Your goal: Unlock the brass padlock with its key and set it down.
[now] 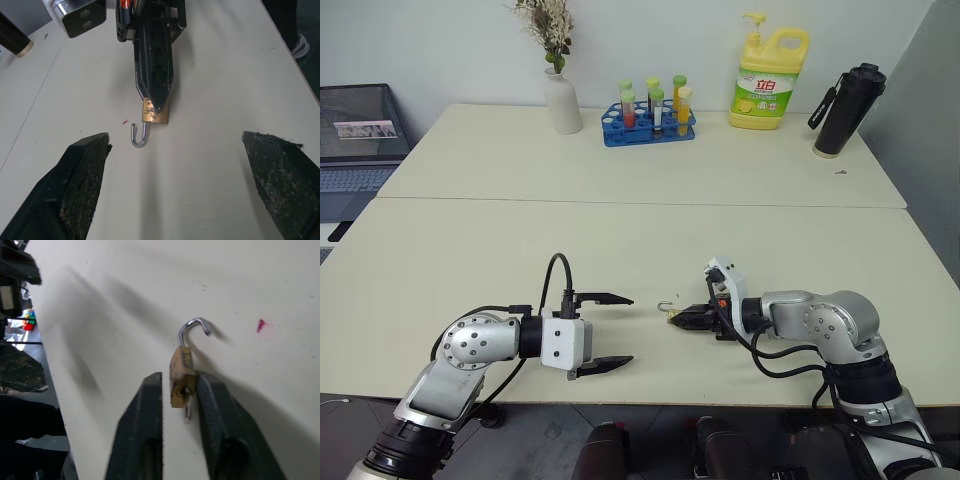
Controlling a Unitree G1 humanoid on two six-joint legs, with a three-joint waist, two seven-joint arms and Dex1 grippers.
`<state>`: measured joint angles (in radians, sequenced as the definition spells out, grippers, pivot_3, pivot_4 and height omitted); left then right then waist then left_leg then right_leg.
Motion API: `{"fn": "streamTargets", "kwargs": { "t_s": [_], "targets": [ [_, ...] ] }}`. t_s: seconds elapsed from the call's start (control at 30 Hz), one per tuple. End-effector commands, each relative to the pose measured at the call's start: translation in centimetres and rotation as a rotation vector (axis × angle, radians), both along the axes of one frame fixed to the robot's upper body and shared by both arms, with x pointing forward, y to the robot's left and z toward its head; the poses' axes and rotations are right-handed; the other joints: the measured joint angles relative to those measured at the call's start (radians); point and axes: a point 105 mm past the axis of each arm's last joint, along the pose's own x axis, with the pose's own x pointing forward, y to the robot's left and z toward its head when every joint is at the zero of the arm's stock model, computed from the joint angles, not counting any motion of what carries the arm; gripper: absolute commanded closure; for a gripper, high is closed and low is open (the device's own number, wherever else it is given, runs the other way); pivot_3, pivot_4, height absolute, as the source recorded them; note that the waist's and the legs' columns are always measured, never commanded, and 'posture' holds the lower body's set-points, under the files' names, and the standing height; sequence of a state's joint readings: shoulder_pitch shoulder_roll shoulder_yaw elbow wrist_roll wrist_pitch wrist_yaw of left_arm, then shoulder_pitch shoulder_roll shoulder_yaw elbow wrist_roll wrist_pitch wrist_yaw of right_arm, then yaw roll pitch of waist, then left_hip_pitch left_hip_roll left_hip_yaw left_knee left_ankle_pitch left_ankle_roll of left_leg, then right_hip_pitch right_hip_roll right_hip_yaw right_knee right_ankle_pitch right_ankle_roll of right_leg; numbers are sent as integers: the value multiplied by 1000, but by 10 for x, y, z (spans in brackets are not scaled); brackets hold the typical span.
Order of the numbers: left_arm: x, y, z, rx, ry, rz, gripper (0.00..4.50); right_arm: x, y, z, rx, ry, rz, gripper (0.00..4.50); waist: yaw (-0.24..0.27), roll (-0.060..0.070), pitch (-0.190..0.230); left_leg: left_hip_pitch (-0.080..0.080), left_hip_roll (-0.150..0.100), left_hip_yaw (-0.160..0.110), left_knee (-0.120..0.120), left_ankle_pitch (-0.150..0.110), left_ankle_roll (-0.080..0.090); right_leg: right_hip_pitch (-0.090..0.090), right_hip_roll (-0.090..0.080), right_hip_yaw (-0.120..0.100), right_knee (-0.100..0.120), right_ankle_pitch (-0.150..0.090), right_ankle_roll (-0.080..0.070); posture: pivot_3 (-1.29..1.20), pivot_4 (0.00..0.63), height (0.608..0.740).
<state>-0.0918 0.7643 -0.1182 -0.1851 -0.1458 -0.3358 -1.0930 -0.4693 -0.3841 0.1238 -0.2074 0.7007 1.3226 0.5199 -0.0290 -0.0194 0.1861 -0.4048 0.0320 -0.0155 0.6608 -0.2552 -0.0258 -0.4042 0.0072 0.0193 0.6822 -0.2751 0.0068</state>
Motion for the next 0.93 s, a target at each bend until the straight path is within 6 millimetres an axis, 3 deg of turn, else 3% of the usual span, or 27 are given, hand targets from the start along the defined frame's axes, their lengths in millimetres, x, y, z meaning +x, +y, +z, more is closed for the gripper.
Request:
{"fn": "streamTargets", "kwargs": {
  "t_s": [0.03, 0.1, 0.23, 0.37, 0.53, 0.7, 0.93],
  "targets": [
    [1, 0, 6, -16, -24, 13, 44, -1, -18, 11, -17, -50, -25, 1921, 1, 0, 0, 0, 0, 0, 0, 0, 0, 0, 0, 0, 0, 0, 0, 0, 150, 740],
    [0, 2, 5, -14, -9, 23, 44, -5, -30, 11, -44, -65, -25, 1296, 2, 0, 0, 0, -1, 0, 0, 0, 0, 0, 0, 0, 0, 0, 0, 0, 150, 740],
    [0, 7, 4, -36, 74, 87, 44, -2, -54, 16, -178, -291, 54, 92, 4, 0, 0, 0, -2, 0, 0, 0, 0, 0, 0, -1, -1, 0, 1, 0, 150, 740],
    [6, 22, -3, 7, 191, 244, 44, -4, -59, 37, -148, -509, 176, 92, -2, 0, 0, 0, -1, 0, 1, 0, 0, 0, 0, 0, -1, 0, 1, 0, 150, 740],
    [8, 31, 2, 48, 158, 316, 44, -22, -62, 50, -105, -648, 380, 92, -2, 0, 0, 1, 1, 0, 0, 0, 0, 0, 2, 0, -1, 0, 1, 0, 150, 740],
    [1, 36, 7, 24, 229, 306, 44, -25, -65, 49, -143, -705, 482, 92, -2, 0, 0, 1, 2, 0, 0, 0, 0, 1, 2, 0, 0, 0, 1, 0, 150, 740],
    [-5, 38, 13, 6, 286, 297, 44, -21, -68, 43, -146, -722, 476, 92, 0, 0, 0, 2, 1, 2, 0, 0, 0, 1, 1, 0, 0, 0, 1, 0, 150, 740]
  ]
}}
